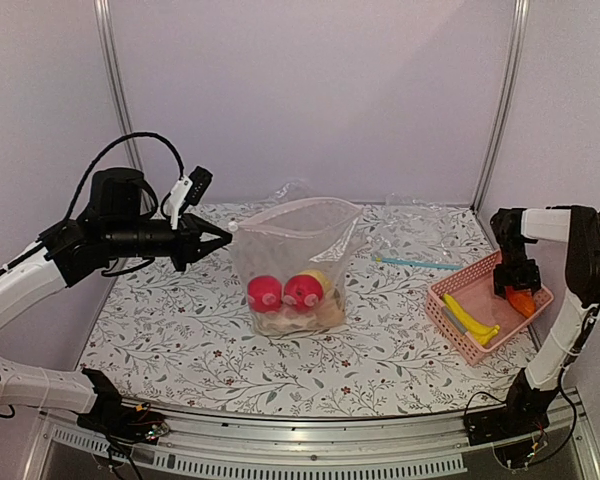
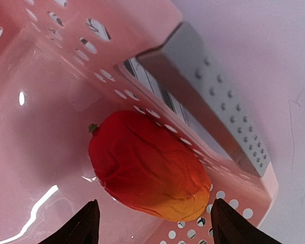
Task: Place the food in the zip-top bag and seal the zipper
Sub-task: Adjust the fake fruit in the bin.
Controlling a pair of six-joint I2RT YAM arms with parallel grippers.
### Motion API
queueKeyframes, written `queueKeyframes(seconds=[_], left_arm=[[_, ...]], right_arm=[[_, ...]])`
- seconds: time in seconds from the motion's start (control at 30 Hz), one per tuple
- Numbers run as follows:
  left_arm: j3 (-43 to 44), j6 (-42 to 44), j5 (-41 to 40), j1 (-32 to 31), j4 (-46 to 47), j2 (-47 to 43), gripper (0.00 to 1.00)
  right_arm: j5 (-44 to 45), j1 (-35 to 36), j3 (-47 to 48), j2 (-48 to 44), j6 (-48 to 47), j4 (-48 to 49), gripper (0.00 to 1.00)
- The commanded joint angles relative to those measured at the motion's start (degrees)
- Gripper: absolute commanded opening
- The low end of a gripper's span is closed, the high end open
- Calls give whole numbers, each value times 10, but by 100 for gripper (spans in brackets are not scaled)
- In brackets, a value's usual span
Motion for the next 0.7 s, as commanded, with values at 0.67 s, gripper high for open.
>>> queueKeyframes(seconds=[0.67], left_arm=[[9, 1, 1, 5, 3, -4, 0]], right_arm=[[-100, -4, 26, -6, 6, -17, 62]])
